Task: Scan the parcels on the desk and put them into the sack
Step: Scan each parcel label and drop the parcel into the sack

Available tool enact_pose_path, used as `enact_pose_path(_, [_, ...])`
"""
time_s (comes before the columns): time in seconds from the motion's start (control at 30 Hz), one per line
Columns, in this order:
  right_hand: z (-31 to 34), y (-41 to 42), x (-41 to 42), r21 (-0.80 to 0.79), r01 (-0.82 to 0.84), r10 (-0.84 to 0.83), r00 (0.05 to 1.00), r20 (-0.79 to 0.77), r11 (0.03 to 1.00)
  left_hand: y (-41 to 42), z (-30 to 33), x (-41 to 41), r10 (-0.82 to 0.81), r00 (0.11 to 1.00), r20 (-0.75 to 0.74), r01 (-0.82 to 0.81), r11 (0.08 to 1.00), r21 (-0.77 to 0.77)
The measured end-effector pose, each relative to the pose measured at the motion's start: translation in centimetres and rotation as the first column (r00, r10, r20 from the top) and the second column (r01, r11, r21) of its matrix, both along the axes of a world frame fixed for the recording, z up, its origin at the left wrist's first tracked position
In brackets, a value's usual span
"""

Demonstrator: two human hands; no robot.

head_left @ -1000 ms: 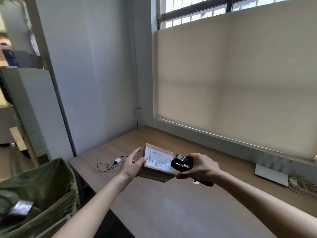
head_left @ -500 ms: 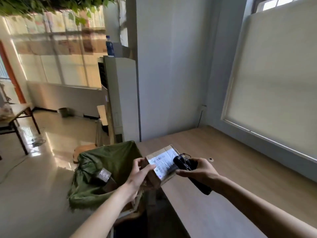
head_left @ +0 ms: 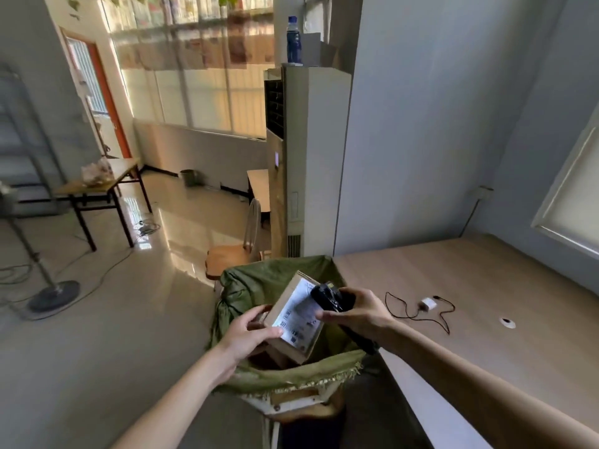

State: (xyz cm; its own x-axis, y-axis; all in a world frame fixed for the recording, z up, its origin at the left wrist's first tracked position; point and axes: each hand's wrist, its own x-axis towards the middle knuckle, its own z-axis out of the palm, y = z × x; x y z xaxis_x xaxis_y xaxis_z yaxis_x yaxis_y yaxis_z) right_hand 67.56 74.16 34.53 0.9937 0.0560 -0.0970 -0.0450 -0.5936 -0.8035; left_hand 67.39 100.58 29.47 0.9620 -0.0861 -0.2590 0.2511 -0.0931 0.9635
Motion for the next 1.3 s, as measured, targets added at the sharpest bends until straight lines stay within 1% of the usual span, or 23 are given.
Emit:
enact_pose_path(0.1, [-2.2, 1.6, 4.3, -0.008, 0.005, -0.005, 1.0, -0.026, 1.0, 1.0, -2.3, 2.8, -0.014, 0.999, -0.04, 0.014, 1.0, 0.005])
enact_pose_path(0.27, [-7.4, 2.0, 11.8, -0.027, 0.018, -0.019, 0.998, -0.058, 0.999, 1.0, -7.3, 9.2, -0.02, 0.988, -0.155, 0.017, 1.0, -0.018])
enact_pose_path(0.53, [-16.7, -0.3, 23.2, -0.085, -0.015, -0.004, 0.977, -0.212, 0.996, -2.5, -16.9, 19.6, 0.025, 0.956, -0.293, -0.026, 1.0, 0.0])
enact_pose_path(0.67, [-20.7, -1.5, 26.6, -0.118, -0.007, -0.026, 0.96, -0.278, 0.993, -4.2, -20.8, 22.8, 0.021, 0.943, -0.331, -0.016, 1.0, 0.02])
enact_pose_path(0.83, [-24.2, -2.0, 29.0, -0.163, -0.012, -0.044, 0.941, -0.335, 0.987, -5.8, -24.2, 25.3, 0.016, 0.916, -0.4, 0.008, 0.998, 0.06])
enact_pose_path(0.9, [-25.0, -2.2, 29.5, -0.19, -0.001, -0.064, 0.939, -0.339, 0.982, -6.7, -24.7, 25.9, -0.011, 0.903, -0.43, 0.061, 0.993, 0.103])
enact_pose_path(0.97, [-25.4, -2.6, 29.9, -0.236, 0.007, -0.087, 0.94, -0.328, 0.972, -7.3, -25.0, 26.3, -0.062, 0.892, -0.447, 0.155, 0.972, 0.174])
enact_pose_path(1.03, [-25.4, -3.0, 30.1, -0.266, 0.011, -0.099, 0.943, -0.318, 0.964, -7.3, -25.4, 26.8, -0.093, 0.892, -0.441, 0.236, 0.931, 0.28])
enact_pose_path(1.1, [-25.1, -3.4, 30.0, -0.264, 0.011, -0.095, 0.946, -0.31, 0.965, -6.8, -25.2, 27.5, -0.103, 0.911, -0.399, 0.262, 0.892, 0.367])
enact_pose_path(1.2, [-23.4, -3.9, 29.7, -0.29, 0.016, -0.103, 0.953, -0.285, 0.957, -5.8, -23.3, 28.9, -0.151, 0.941, -0.303, 0.279, 0.853, 0.441])
enact_pose_path(1.3, [-20.6, -4.3, 29.0, -0.336, 0.043, -0.125, 0.966, -0.225, 0.941, -5.7, -20.1, 30.9, -0.23, 0.96, -0.16, 0.28, 0.813, 0.511])
